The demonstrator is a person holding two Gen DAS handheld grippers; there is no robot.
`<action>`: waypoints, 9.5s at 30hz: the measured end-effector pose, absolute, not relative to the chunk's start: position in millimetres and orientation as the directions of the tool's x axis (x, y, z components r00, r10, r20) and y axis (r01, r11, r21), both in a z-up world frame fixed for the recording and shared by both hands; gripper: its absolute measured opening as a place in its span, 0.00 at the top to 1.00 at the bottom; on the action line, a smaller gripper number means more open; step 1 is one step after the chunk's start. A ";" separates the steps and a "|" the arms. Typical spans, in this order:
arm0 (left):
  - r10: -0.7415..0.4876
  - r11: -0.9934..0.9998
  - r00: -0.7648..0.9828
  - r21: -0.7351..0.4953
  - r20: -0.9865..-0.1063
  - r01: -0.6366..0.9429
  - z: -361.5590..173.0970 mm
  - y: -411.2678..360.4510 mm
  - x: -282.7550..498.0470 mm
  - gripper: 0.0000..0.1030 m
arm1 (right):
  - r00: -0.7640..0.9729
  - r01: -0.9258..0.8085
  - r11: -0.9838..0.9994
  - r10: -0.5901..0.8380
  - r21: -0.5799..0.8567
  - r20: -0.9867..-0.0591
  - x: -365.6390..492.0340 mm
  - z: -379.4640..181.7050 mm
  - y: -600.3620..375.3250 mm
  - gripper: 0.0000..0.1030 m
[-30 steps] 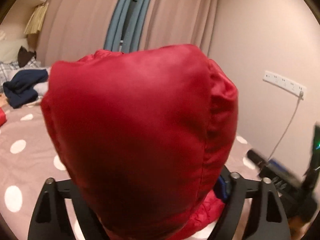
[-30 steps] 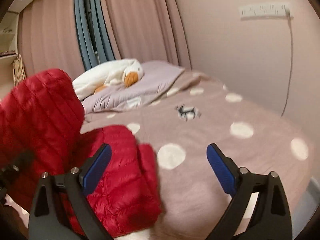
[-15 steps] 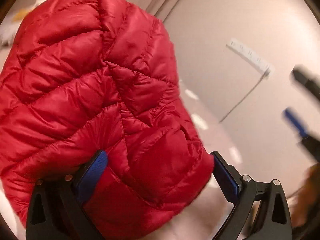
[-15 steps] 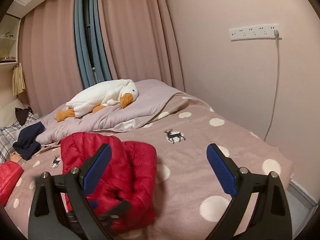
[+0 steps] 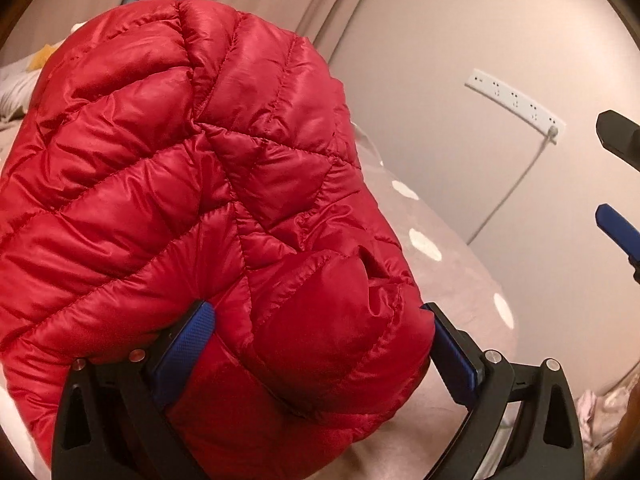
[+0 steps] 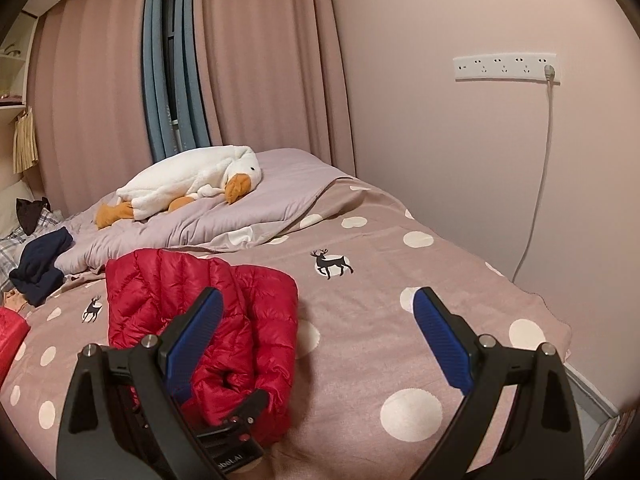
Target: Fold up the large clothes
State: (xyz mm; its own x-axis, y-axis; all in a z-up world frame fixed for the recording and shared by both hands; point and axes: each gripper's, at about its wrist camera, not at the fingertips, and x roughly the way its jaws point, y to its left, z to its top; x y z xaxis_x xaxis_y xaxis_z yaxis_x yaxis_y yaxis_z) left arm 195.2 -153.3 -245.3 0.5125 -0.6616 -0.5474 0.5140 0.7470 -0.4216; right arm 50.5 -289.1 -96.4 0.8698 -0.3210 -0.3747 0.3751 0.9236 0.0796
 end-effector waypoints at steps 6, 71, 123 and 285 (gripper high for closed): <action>-0.653 0.755 0.520 -0.413 -0.551 0.509 -241.2 -151.9 186.3 0.04 | 0.860 0.389 0.919 -0.336 0.067 -0.385 50.7 -93.5 -285.4 0.07; -0.182 0.960 0.731 -0.280 -0.658 -0.013 -226.3 -43.6 212.8 0.04 | 0.746 0.263 0.963 -0.163 0.061 -0.646 144.0 -172.7 -257.2 0.76; -0.262 0.955 0.657 -0.287 -0.707 0.072 -264.8 -64.3 349.1 0.42 | 0.672 0.186 0.976 -0.045 0.110 -0.739 297.2 -190.5 -302.5 0.76; -0.473 0.768 0.875 -0.536 -0.107 0.350 -74.1 35.8 177.1 0.23 | 0.565 -0.692 0.456 0.825 0.560 0.025 174.8 -66.1 -188.3 0.41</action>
